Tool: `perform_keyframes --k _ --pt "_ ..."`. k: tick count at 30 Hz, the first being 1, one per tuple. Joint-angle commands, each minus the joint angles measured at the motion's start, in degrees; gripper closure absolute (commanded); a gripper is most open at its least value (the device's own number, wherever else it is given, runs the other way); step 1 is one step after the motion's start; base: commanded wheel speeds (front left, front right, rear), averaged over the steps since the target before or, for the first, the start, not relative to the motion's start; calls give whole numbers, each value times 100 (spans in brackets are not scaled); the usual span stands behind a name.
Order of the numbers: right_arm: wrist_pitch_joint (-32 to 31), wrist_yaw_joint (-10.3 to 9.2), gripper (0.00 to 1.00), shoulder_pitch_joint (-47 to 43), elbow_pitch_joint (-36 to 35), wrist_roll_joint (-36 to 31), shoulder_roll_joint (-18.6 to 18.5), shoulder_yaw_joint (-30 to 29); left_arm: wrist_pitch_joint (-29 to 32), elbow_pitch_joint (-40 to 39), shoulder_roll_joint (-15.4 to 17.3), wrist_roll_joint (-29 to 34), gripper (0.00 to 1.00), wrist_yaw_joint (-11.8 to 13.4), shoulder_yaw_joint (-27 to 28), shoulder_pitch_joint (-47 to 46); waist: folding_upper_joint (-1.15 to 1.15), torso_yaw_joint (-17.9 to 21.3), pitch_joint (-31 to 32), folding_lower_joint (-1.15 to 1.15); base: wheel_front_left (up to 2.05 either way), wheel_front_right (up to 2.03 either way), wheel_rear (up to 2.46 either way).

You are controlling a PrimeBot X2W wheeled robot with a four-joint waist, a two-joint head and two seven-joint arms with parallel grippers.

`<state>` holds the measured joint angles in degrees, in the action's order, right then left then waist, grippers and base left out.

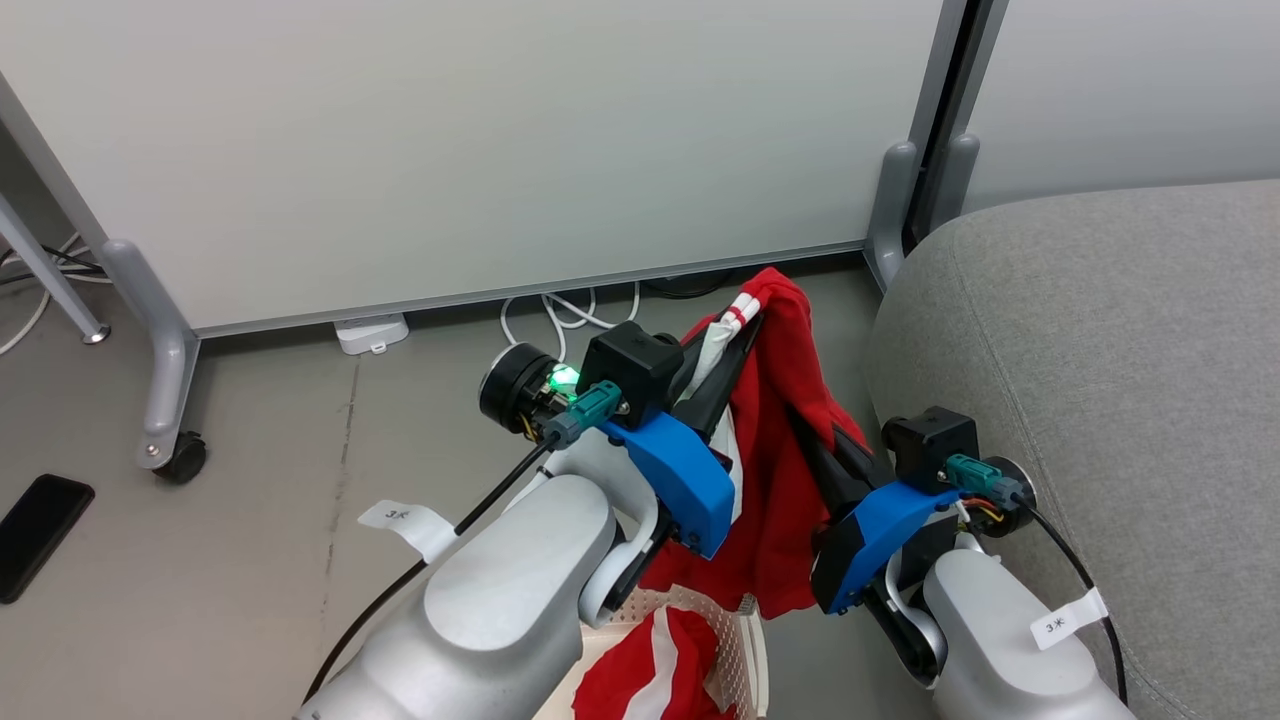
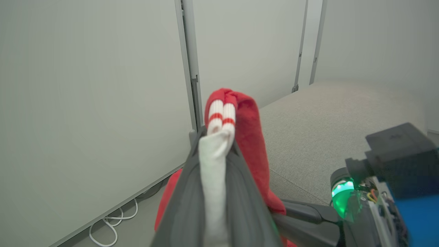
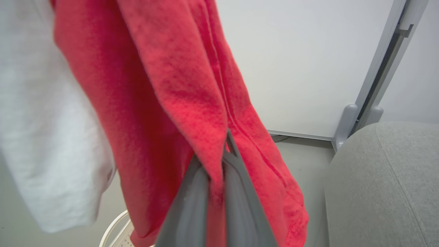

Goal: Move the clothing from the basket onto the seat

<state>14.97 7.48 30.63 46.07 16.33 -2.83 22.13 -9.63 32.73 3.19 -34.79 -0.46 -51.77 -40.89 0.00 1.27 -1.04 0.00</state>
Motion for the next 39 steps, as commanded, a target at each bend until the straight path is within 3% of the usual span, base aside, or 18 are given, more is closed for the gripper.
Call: perform_keyframes --k 1,10,11,12,13,14,28,39 --pt "31 3 100 29 -25 32 -10 8 -30 22 31 -39 100 37 1 -63 0 12 -7 0 0 0 0" --pt "32 3 100 -40 -38 44 -10 8 -17 45 61 -66 100 47 -16 -71 0 28 -7 0 0 0 0" --pt "32 3 100 -45 -41 43 -10 11 -4 44 63 -77 66 43 -20 -67 0 29 -6 0 0 0 0" --pt "32 3 100 -47 -43 46 -10 14 18 46 63 -93 42 32 -28 -60 0 29 -5 0 0 0 0" --pt "32 3 100 -52 -46 51 -10 11 25 44 67 -100 4 25 -34 -58 0 28 -4 0 0 0 0" --pt "32 3 100 -61 -46 52 -10 3 30 42 68 -95 0 20 -40 -55 0 26 1 0 0 0 0" --pt "32 3 100 -192 5 51 -10 -97 -186 40 144 -153 0 107 -38 214 0 14 75 0 0 0 0" --pt "31 3 100 -239 -153 90 -10 -337 -561 -289 457 -28 0 176 487 1108 0 28 37 0 0 0 0"
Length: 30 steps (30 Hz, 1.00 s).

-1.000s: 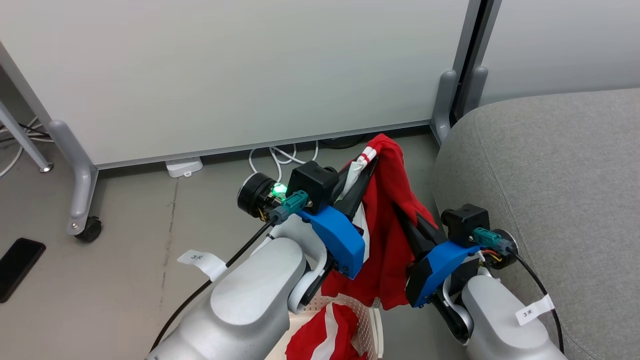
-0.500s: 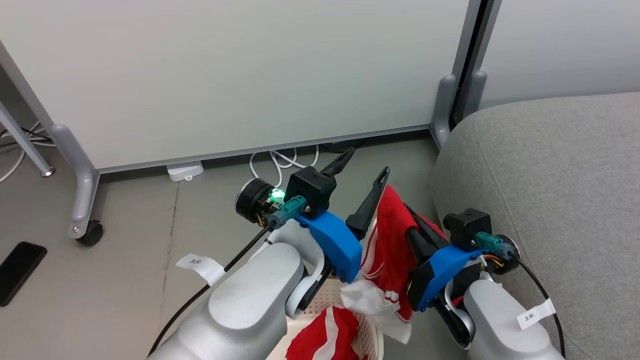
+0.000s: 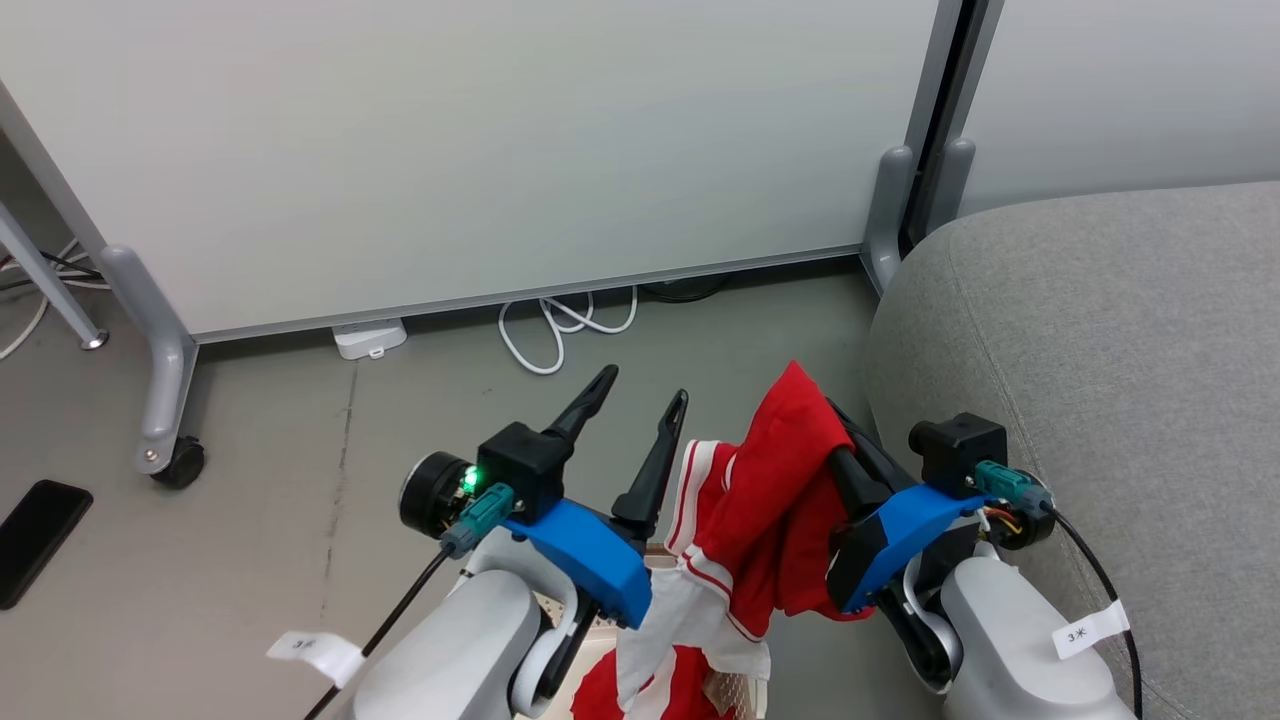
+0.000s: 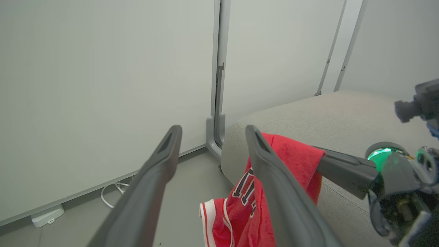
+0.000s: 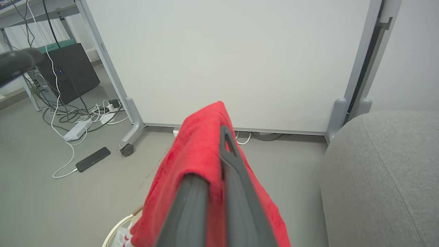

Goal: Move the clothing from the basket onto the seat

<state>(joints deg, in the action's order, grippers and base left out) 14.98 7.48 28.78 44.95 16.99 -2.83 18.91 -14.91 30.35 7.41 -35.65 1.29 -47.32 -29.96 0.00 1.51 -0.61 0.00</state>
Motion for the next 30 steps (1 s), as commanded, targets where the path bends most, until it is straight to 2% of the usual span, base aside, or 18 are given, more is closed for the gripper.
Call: perform_keyframes --k 1,6,14,30 --pt "30 3 100 -46 -88 31 -10 -34 -34 -208 74 168 0 13 180 104 0 8 -18 0 0 0 0" --pt "30 3 100 -74 -276 44 -10 -60 -33 -852 221 778 0 -112 789 781 0 34 -44 0 0 0 0" --pt "26 3 100 -146 -483 101 -10 -30 -33 -1298 245 1458 0 -447 1583 1613 0 97 -69 0 0 0 0" --pt "-293 3 100 -348 -1177 10 -10 -296 -35 -1550 151 2124 0 -761 2700 2448 0 386 -249 0 0 0 0"
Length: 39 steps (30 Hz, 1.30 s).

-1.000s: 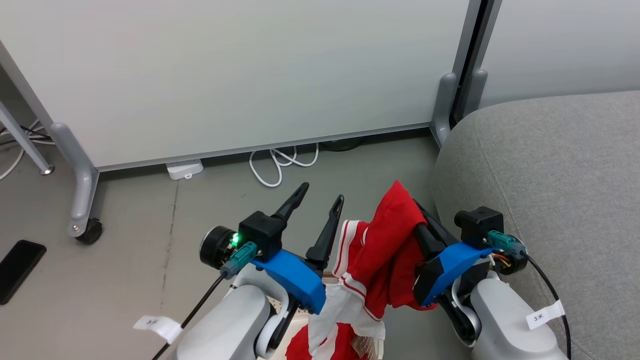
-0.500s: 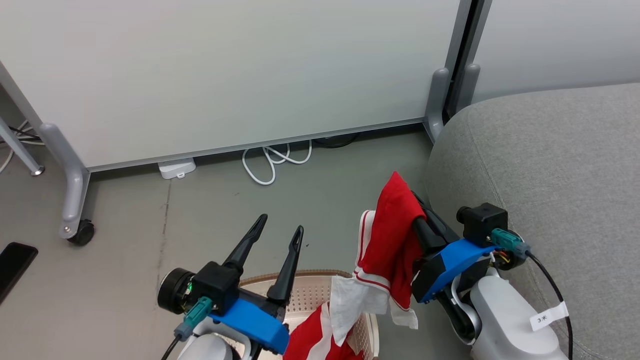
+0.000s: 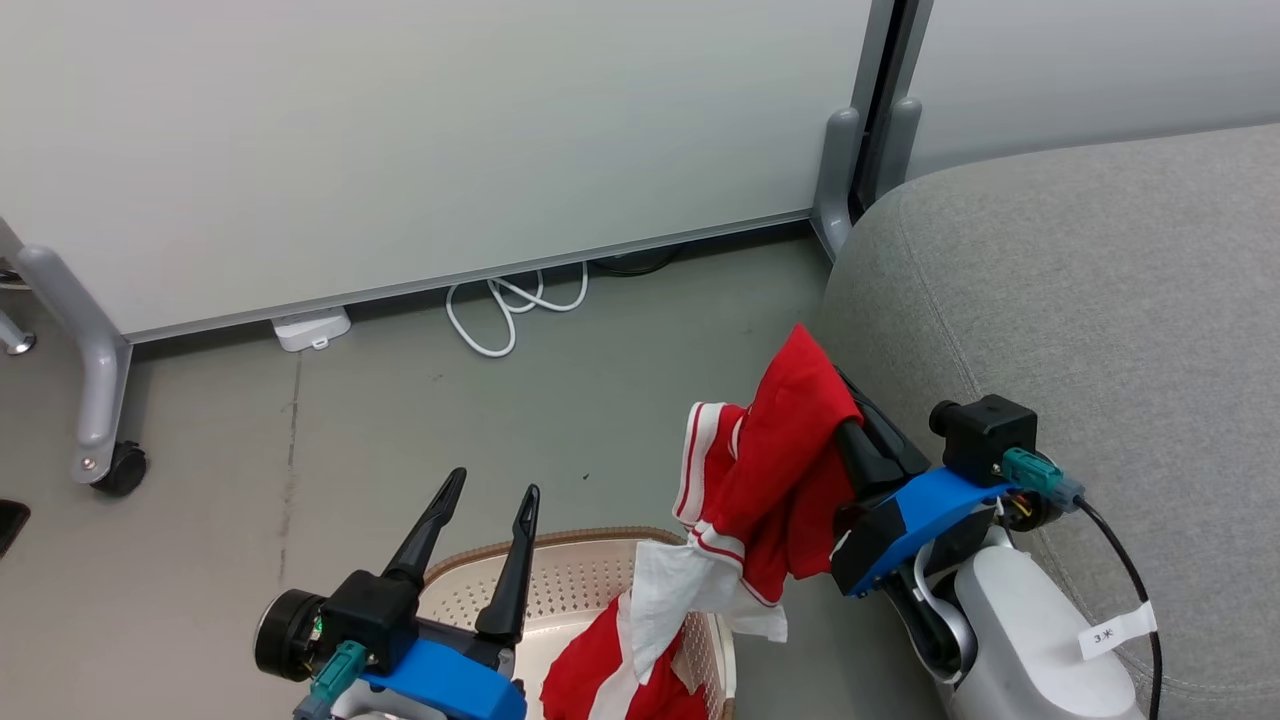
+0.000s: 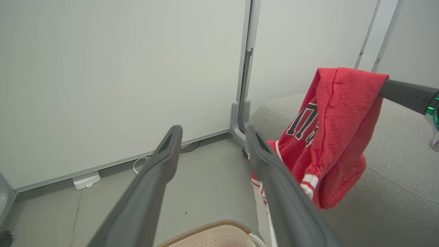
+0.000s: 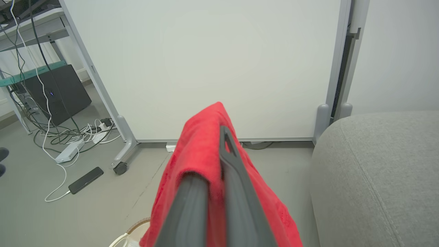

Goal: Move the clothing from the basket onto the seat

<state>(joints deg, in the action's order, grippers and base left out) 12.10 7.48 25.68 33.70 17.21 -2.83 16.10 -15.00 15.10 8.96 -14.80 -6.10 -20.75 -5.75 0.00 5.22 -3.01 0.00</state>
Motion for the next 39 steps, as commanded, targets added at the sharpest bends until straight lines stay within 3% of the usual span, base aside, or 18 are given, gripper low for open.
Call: perform_keyframes --k 1,15,39 --pt "-17 3 100 -61 -89 -30 -10 -31 -26 -28 -23 65 0 -35 74 47 0 31 -16 0 0 0 0" --pt "-158 3 100 -185 -471 -77 -10 -73 -26 -91 -184 298 0 -132 211 -10 0 430 -146 0 0 0 0" --pt "-293 3 100 -663 -1435 -90 -9 385 -23 -352 -26 437 0 -134 575 -53 0 2371 -535 0 0 0 0"
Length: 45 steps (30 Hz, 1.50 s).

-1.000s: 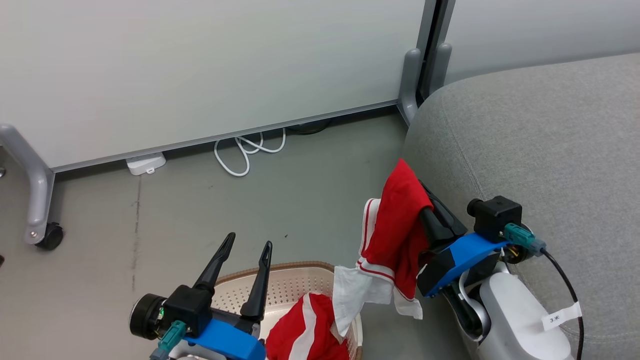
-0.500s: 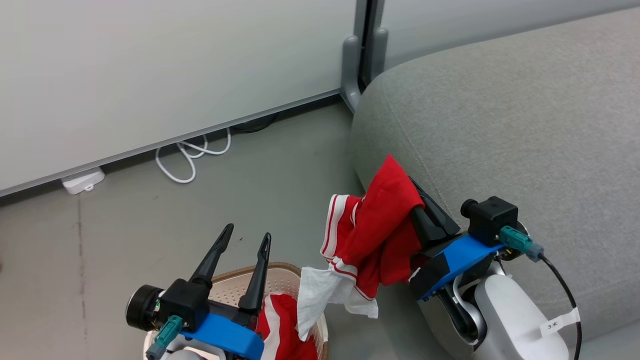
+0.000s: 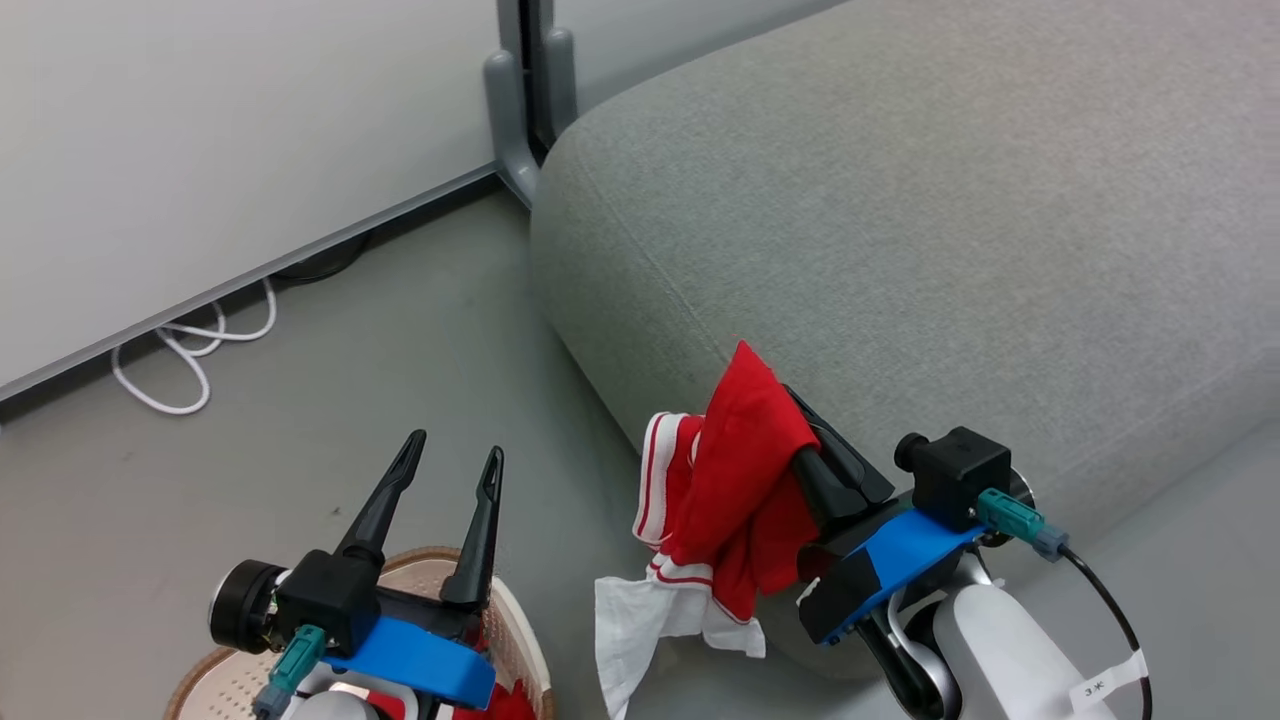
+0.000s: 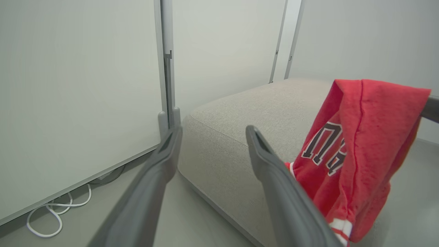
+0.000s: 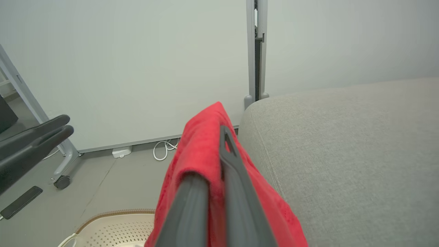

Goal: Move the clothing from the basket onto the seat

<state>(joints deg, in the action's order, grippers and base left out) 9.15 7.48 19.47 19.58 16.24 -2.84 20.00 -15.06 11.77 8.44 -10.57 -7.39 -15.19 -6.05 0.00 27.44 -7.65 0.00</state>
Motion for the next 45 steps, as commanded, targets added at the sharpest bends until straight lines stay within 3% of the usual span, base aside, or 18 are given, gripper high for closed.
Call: perform_keyframes --k 1,6,18,28,38,45 --pt "0 3 100 -56 -45 13 -8 -4 -17 -25 36 17 0 -6 33 -17 0 214 -83 0 0 0 0" --pt "33 3 100 -141 -140 17 -7 -79 -17 -20 79 30 0 -6 -10 -68 0 405 -162 0 0 0 0" --pt "105 3 100 -256 -239 54 -7 -292 -17 157 165 -84 0 -6 -293 -334 0 447 -279 0 0 0 0" --pt "156 3 100 30 -164 173 -7 -507 -17 148 188 -76 0 -6 -217 -334 0 449 -380 0 0 0 0" --pt "215 3 100 1390 138 0 -7 -1009 -17 -124 304 118 0 17 13 -344 0 454 -914 0 0 0 0" --pt "80 3 100 2828 472 -288 0 -2147 -17 -330 528 236 0 9 29 -636 0 200 -1574 0 0 0 0"
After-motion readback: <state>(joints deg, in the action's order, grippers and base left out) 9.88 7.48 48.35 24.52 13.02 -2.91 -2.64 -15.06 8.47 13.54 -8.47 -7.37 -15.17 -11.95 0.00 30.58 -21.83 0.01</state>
